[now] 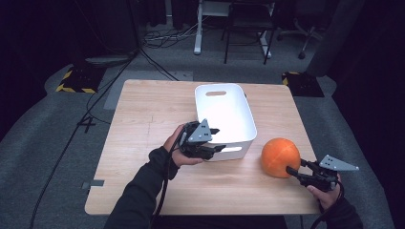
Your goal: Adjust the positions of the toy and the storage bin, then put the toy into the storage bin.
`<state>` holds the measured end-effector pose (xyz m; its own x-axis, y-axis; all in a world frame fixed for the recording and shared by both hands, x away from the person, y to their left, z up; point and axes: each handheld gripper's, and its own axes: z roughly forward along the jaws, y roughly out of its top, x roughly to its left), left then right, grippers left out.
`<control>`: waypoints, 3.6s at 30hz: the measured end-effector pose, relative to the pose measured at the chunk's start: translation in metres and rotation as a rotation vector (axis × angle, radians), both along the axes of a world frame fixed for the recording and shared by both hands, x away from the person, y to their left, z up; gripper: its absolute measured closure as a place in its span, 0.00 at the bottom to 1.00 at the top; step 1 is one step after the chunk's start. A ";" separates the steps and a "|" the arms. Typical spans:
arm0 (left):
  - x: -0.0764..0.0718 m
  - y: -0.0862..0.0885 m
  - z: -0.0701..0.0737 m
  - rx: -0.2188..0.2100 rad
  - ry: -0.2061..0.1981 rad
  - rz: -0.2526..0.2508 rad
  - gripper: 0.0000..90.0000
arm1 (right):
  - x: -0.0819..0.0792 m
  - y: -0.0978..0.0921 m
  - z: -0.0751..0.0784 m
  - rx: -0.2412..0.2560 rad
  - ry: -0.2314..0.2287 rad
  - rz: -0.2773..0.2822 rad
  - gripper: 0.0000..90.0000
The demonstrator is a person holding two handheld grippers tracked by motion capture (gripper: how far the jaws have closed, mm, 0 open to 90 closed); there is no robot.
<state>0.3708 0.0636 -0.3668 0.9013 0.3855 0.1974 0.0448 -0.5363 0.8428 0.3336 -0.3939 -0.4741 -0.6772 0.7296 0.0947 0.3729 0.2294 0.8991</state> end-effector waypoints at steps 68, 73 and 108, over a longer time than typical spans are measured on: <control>-0.034 0.093 -0.125 0.155 0.265 0.338 0.18 | 0.022 0.056 0.047 -0.155 0.020 -0.035 0.17; -0.036 0.098 -0.132 0.160 0.284 0.358 0.18 | 0.027 0.052 0.040 -0.151 0.040 -0.006 0.20; -0.027 0.110 -0.136 0.116 0.340 0.376 0.17 | 0.029 0.045 0.033 -0.120 -0.023 0.058 0.60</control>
